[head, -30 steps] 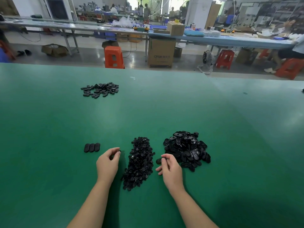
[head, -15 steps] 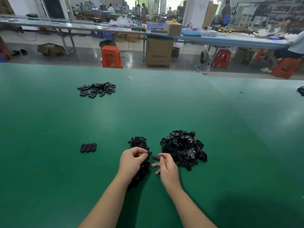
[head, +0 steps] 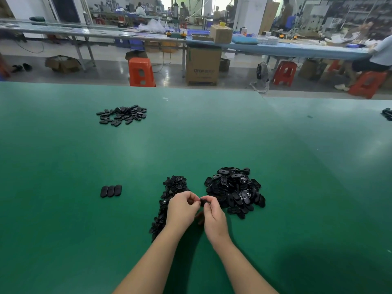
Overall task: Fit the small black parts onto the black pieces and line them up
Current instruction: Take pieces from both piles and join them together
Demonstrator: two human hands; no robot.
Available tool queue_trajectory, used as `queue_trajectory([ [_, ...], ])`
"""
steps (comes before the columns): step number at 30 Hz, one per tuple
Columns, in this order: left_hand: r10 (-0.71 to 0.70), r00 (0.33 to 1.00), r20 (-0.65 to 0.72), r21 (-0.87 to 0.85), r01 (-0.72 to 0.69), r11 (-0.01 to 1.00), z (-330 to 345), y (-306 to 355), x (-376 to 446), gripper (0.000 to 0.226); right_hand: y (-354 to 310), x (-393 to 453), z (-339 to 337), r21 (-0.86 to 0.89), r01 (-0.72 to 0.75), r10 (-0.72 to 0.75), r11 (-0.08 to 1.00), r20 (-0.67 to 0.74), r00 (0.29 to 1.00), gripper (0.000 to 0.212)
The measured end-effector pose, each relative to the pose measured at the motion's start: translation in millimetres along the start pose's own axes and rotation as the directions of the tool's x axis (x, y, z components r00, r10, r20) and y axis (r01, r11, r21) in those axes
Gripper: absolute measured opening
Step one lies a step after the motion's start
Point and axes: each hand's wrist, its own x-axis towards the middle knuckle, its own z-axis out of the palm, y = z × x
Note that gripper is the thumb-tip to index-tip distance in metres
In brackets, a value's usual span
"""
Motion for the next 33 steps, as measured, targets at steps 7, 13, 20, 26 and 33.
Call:
queue_trajectory([
  [7,0.027,1.0,-0.01,0.007,-0.027,1.0,4.1,-2.5,2.4,0.013,-0.8,0.6,-1.0,0.029,-0.021,0.021,0.999,0.004,1.0,0.025],
  [13,0.044,0.999,0.009,0.026,-0.044,0.999,4.6,-5.3,3.2,0.018,-2.3,-0.5,-3.3,0.114,-0.055,0.054,0.992,0.015,0.998,0.026],
  [20,0.024,1.0,0.006,-0.015,-0.024,1.0,-3.1,-9.2,3.9,0.011,-7.4,-2.6,-4.0,0.106,-0.05,0.046,0.993,0.035,0.998,0.033],
  [26,0.019,1.0,0.024,-0.018,-0.018,1.0,-5.7,-12.9,3.9,0.01,-7.3,-3.0,-4.3,0.042,0.008,-0.009,0.999,0.023,1.0,0.021],
  [33,0.015,0.999,0.052,-0.017,-0.015,1.0,-3.5,-12.4,1.2,0.005,-1.7,-1.0,-3.0,0.022,0.011,-0.011,1.0,0.011,1.0,0.017],
])
